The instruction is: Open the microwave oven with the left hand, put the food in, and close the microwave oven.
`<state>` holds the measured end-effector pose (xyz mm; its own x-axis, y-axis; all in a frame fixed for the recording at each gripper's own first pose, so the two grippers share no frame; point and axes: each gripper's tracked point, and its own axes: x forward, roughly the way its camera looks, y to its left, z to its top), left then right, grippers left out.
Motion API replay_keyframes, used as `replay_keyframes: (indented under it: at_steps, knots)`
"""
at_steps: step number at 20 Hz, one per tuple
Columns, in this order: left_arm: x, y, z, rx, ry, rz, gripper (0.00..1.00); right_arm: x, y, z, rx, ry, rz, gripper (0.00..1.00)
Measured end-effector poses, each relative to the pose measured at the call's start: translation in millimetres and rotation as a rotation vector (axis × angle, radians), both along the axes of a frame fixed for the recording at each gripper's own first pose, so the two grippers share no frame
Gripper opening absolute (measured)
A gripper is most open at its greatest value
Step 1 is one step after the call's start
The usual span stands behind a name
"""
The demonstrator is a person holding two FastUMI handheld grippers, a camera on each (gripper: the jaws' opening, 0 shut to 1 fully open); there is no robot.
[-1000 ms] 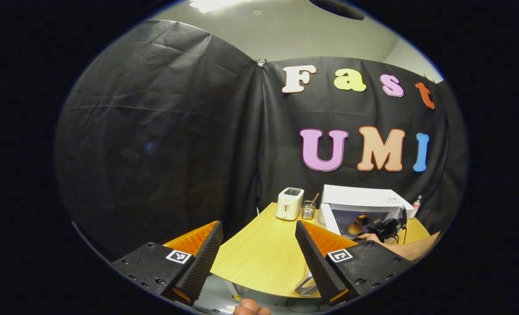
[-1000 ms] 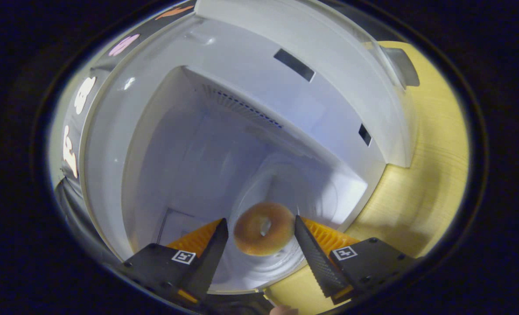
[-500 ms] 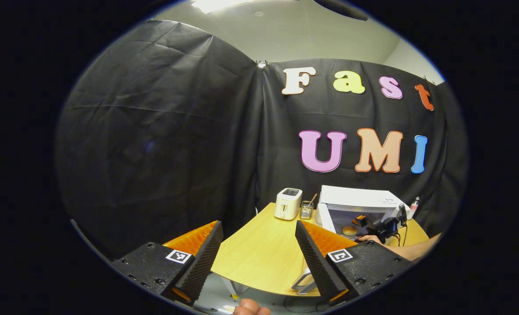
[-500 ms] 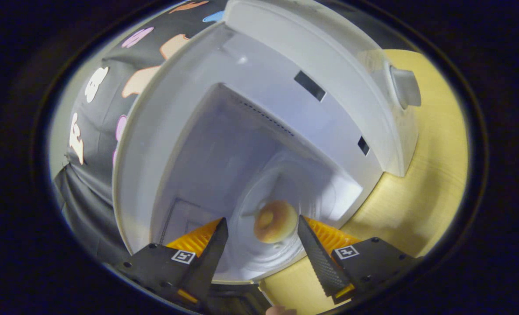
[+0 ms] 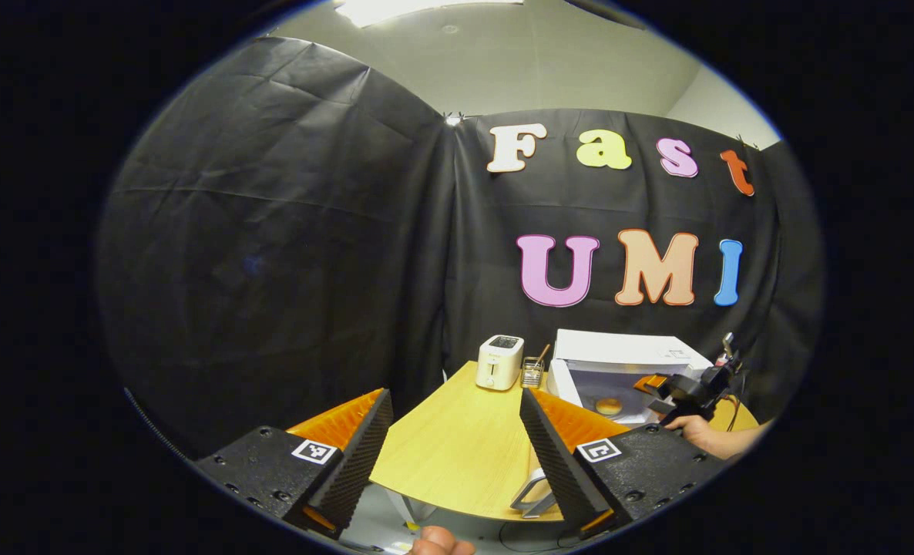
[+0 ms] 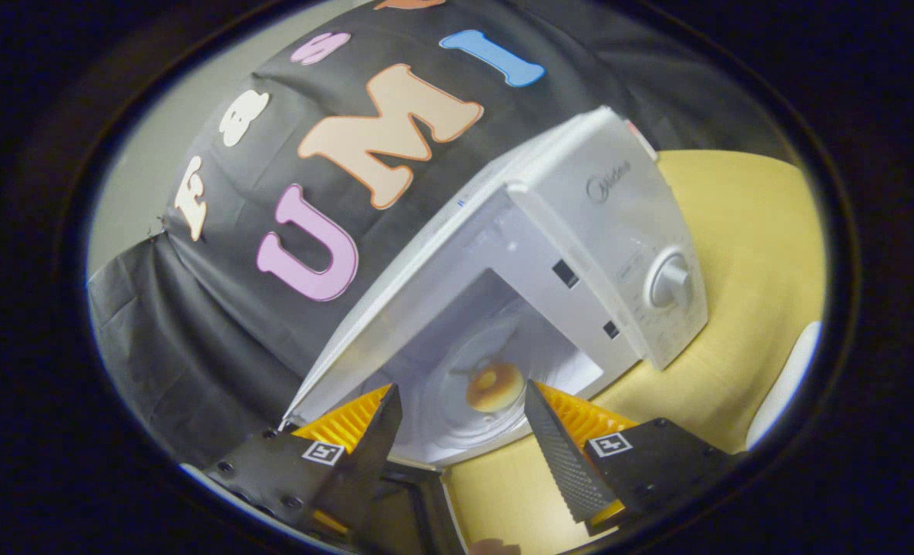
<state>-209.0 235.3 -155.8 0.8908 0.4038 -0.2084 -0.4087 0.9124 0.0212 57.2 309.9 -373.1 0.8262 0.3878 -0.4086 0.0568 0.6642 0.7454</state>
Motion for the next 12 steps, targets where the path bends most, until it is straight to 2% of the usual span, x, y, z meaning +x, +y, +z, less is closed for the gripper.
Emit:
replay_keyframes:
  at_steps: [3, 9, 10, 12]
  knots:
    - [3.1, 0.6, -12.7, -0.029, 0.009, -0.017, 0.97, -16.6, -19.4, 38.1, -0.047, -0.07, 0.062, 0.98]
    - [10.3, 9.4, -43.0, -0.072, 0.043, -0.035, 0.97, -47.2, -81.4, 113.3, -0.162, -0.219, 0.113, 0.98]
    - [12.2, 11.0, -48.7, -0.086, 0.05, -0.034, 0.98, -52.0, -90.6, 117.6, -0.184, -0.231, 0.12, 0.89]
    - [15.0, 12.6, -59.9, -0.119, 0.061, -0.031, 0.98, -57.5, -115.7, 131.8, -0.227, -0.253, 0.11, 0.89]
